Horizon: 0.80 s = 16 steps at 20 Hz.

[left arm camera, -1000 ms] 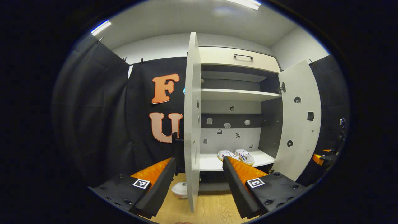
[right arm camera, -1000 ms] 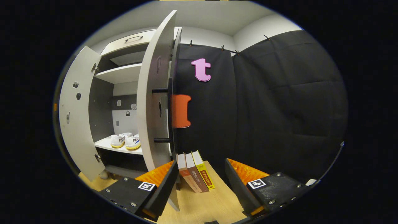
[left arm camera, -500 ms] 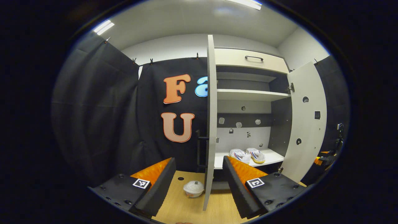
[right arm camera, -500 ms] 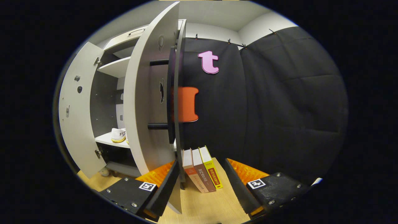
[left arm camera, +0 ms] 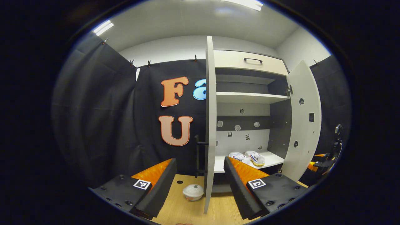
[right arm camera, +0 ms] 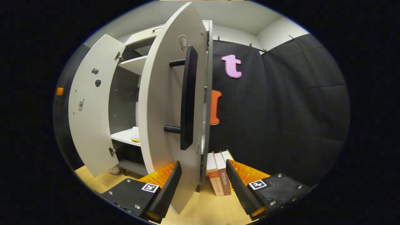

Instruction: Grab one shoe with the right hand and put it into the shoe cabinet, grab the other shoe with the left hand and put it into the shoe cabinet; then close the right door with the right hand and the left door with the left hand.

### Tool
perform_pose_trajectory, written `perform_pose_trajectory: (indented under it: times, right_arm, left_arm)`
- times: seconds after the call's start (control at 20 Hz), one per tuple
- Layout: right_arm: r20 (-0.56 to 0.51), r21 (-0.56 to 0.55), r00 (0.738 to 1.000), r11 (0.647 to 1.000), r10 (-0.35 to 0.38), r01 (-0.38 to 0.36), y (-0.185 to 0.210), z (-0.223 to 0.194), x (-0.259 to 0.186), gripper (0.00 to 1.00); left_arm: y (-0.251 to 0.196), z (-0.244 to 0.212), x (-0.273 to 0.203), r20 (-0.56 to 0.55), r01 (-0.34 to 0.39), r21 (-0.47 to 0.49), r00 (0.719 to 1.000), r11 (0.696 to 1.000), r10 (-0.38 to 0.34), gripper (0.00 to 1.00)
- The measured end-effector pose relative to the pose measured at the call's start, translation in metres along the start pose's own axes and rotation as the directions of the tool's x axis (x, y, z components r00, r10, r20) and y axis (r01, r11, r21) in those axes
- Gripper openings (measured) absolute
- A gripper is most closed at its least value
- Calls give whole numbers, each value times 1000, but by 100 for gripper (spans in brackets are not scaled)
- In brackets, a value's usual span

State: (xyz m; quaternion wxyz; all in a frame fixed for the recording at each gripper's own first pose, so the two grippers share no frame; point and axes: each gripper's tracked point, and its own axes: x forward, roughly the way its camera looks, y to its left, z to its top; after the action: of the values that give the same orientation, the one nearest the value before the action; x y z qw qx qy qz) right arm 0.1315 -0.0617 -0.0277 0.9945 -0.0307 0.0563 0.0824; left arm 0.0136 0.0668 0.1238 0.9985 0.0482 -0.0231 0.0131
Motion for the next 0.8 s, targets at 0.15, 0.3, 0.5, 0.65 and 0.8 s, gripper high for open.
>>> perform_pose_trajectory:
  times: [0.15, 0.3, 0.5, 0.65, 0.8]
  right_arm:
    - [-1, 5, 998, 998, 55, -55, 29, 3, 16, 88]
    - [-1, 10, 995, 995, 102, -102, 60, 4, 32, 88]
    - [2, 7, 988, 988, 154, -154, 102, 5, 65, 91]
    - [-9, 3, 986, 986, 169, -169, 128, 8, 91, 85]
    - [0, 2, 990, 990, 144, -144, 131, 14, 97, 90]
  left_arm:
    - [12, 2, -4, 2, -23, -8, 1000, 1000, 23, 97]
    - [20, 1, -5, 3, -34, -24, 999, 999, 34, 97]
    - [32, -1, -8, 0, -65, -24, 998, 998, 65, 95]
    - [42, -7, -8, -15, -83, -28, 996, 996, 83, 95]
    - [53, -11, -7, -21, -98, -27, 995, 995, 98, 97]
